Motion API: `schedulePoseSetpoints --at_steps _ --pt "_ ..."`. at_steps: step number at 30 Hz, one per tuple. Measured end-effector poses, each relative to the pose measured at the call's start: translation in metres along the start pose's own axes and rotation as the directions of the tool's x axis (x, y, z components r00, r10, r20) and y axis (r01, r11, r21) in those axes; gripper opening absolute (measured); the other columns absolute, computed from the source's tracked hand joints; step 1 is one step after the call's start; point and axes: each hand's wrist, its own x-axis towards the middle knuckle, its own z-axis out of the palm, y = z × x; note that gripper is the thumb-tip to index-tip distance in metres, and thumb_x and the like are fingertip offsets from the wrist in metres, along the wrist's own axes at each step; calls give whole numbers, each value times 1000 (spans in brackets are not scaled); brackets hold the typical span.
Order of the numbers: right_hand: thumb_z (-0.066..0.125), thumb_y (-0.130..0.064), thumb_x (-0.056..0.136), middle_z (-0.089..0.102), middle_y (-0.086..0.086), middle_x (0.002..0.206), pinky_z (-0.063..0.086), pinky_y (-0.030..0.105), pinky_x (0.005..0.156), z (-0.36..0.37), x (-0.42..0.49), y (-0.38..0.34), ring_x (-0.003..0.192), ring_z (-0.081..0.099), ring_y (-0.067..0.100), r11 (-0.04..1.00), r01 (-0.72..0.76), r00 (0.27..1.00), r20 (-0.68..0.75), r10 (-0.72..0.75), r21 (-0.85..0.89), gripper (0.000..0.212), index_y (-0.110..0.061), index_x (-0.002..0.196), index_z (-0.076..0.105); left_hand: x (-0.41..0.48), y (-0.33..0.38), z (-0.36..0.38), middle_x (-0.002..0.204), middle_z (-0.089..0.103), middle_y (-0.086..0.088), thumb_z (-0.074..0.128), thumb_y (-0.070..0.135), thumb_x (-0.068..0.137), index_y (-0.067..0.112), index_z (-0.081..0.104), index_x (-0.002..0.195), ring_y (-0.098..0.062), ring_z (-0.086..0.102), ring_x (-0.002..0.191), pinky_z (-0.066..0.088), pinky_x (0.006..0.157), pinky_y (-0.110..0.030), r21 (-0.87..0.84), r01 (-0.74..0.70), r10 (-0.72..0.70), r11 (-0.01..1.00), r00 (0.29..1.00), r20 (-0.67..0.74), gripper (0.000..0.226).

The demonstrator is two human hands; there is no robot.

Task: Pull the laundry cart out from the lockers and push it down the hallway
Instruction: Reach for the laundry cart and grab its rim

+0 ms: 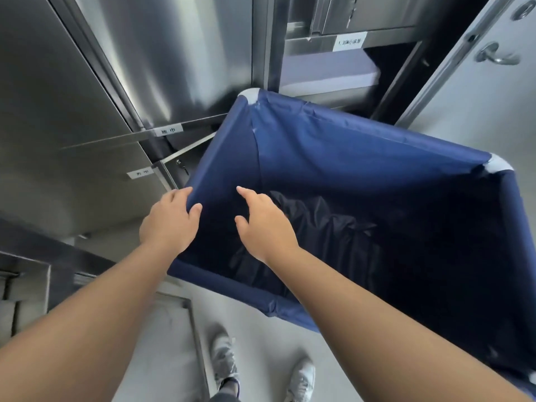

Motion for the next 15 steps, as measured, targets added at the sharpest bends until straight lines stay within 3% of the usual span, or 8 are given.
schedulePoseSetpoints --at_steps 7,12,15 --pt "54 -25 97 51 2 137 48 40 89 30 -1 8 116 55 23 996 -77 996 38 75 53 52 -27 146 35 20 -14 24 152 38 -5 41 51 98 31 28 150 -37 48 127 43 97 -52 -9 102 -100 995 988 114 57" --pt "53 -24 97 51 2 136 49 39 87 28 3 22 116 55 22 994 -91 996 27 90 51 51 -26 144 36 25 -15 36 153 38 -6 39 54 98 33 21 152 -38 49 126 44 95 -51 75 121 -130 990 983 133 61" --pt "53 -24 96 52 2 134 49 38 86 26 3 28 115 56 22 995 -92 996 15 91 49 50 -26 143 37 28 -21 40 159 29 -5 38 53 98 33 18 153 -40 45 129 44 99 -51 134 110 -135 985 973 186 63"
